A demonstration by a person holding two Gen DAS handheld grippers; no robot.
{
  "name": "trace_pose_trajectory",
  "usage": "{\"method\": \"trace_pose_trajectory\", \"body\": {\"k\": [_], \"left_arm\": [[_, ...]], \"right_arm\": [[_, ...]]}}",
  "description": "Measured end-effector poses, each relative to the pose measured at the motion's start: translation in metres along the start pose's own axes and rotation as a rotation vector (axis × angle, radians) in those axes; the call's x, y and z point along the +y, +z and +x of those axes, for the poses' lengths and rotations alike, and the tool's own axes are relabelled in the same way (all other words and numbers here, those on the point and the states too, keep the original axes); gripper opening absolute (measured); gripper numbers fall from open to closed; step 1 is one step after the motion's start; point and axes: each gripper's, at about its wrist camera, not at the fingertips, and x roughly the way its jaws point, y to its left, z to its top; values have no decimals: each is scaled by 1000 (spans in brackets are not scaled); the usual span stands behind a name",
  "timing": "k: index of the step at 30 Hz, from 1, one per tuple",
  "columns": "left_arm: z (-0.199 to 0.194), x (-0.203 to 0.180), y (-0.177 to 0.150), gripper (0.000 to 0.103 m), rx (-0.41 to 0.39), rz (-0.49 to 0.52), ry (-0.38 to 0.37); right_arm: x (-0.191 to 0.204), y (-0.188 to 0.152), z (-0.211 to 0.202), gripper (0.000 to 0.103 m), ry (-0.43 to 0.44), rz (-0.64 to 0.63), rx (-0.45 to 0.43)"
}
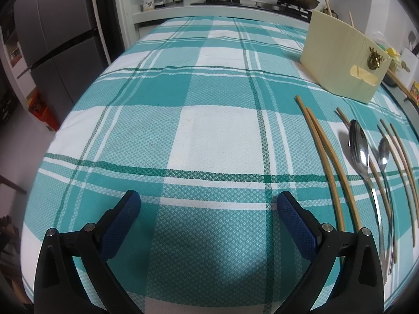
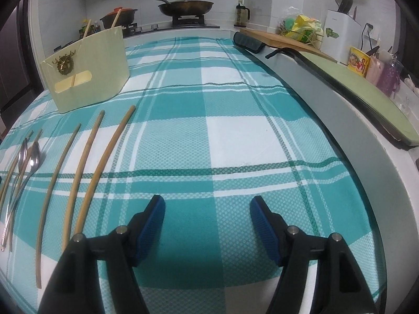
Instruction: Organize utensils
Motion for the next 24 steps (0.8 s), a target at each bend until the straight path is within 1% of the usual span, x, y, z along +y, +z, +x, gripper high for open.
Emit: {"method": "trace_pose_trajectory", "body": {"k": [24], "left_arm": [[0, 1, 0, 103, -1, -3, 1]], "right_arm": [[-1, 0, 0, 71, 6, 8, 1]]}}
